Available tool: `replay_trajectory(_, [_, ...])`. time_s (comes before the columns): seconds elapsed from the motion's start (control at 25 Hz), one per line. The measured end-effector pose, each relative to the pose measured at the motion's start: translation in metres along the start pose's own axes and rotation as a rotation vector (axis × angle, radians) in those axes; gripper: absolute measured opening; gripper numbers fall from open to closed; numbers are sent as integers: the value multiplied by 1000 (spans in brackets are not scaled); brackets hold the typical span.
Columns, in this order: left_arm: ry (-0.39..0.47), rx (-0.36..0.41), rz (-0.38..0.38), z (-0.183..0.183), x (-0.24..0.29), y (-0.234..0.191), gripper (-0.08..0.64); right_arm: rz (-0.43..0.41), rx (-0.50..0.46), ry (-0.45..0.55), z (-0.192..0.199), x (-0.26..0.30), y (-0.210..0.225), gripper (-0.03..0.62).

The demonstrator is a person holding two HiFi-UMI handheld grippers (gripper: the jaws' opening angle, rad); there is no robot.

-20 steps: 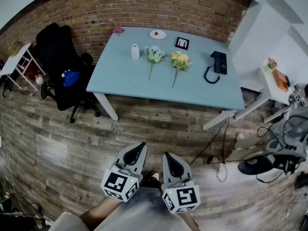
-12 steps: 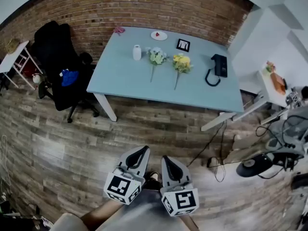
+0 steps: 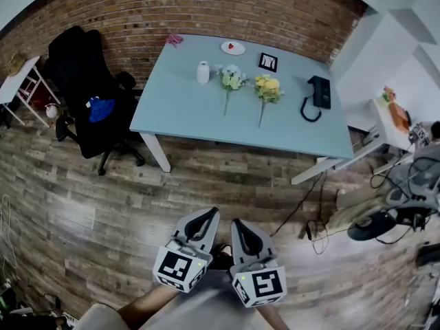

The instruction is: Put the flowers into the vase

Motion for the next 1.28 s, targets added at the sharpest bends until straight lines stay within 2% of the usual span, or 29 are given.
replay_trajectory(0.4, [-45,-48,36,3,-14,-20,5,29,-9,-16,9,23,-21,23])
replay_trajectory(0.64, [-21,-76,92,-2,-2,-31,5,11,-12,-20,8,48,-18,23])
replay_trajectory(0.84, [-25,-59,73,-5,14,-46,5,-13,-10,-17,1,69,-12,23])
replay_trajectory(1.28, [-67,-89,39,10,70,-71,5,-10,17,-45,7,112,39,23])
Point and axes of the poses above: the fingertips, and each gripper's own axes: x forward along the fingers, y to its right, z out of its underside, the point moved 4 cm from there along -x, backward along the fingers, and after that the axes turned 10 degrees about y, right-handed, at the moved point
